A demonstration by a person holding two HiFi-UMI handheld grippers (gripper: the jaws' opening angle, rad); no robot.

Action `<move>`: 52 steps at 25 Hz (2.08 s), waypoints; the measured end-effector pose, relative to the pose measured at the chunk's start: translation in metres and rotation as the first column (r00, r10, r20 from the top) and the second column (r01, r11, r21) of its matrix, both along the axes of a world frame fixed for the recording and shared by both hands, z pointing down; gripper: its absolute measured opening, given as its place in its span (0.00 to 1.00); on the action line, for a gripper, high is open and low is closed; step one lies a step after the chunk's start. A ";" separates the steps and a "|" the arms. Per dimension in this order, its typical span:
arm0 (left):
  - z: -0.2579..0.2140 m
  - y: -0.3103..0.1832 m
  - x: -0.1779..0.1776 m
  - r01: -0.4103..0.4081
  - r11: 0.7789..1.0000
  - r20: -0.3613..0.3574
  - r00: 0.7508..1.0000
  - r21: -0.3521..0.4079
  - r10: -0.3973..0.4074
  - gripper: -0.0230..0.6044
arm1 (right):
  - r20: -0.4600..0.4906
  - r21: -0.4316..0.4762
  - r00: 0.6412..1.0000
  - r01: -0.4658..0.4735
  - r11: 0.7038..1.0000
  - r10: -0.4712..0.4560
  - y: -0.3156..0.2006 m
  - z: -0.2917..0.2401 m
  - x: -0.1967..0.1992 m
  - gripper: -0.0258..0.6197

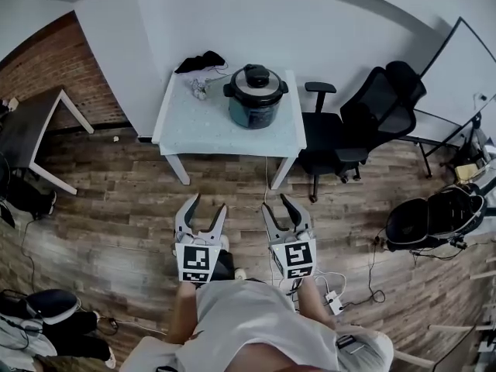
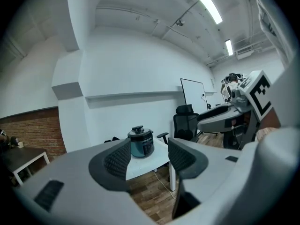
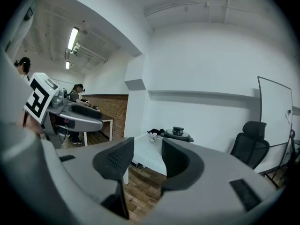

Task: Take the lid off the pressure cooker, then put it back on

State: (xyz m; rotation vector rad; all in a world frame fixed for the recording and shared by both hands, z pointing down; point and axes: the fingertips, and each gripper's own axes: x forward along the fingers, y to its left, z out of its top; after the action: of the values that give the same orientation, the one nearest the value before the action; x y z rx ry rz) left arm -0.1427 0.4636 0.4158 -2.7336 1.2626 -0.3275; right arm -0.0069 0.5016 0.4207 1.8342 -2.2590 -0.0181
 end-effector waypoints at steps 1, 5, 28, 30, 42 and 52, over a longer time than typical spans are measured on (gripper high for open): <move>0.001 -0.006 0.002 -0.003 1.000 -0.001 1.000 -0.001 0.003 0.43 | -0.003 -0.003 1.000 -0.003 1.000 0.003 -0.005 0.001 0.002 0.33; 0.003 -0.032 0.007 -0.014 1.000 0.000 1.000 -0.002 0.014 0.43 | -0.016 -0.008 1.000 -0.018 1.000 0.018 -0.030 0.002 0.007 0.33; -0.002 -0.209 0.014 -0.117 0.993 -0.004 0.993 -0.003 0.117 0.42 | -0.037 -0.043 0.994 -0.109 0.993 0.107 -0.196 -0.001 0.007 0.36; -0.001 -0.221 0.009 -0.120 0.993 -0.009 0.993 -0.001 0.120 0.41 | -0.039 -0.041 0.993 -0.114 0.993 0.112 -0.207 0.000 0.003 0.36; 0.002 -0.276 0.008 -0.145 0.989 -0.040 0.989 -0.018 0.144 0.41 | -0.057 -0.052 0.989 -0.140 0.989 0.137 -0.260 0.003 0.000 0.36; 0.008 -0.311 0.024 -0.147 0.989 -0.035 0.989 -0.024 0.146 0.41 | -0.054 -0.052 0.989 -0.140 0.989 0.137 -0.295 0.005 0.015 0.36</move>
State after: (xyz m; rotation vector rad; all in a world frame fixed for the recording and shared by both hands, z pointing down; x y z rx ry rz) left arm -0.1187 0.1530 0.4238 -2.8451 1.0635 -0.2881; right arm 0.0079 0.2065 0.4260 1.9347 -2.0727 0.0214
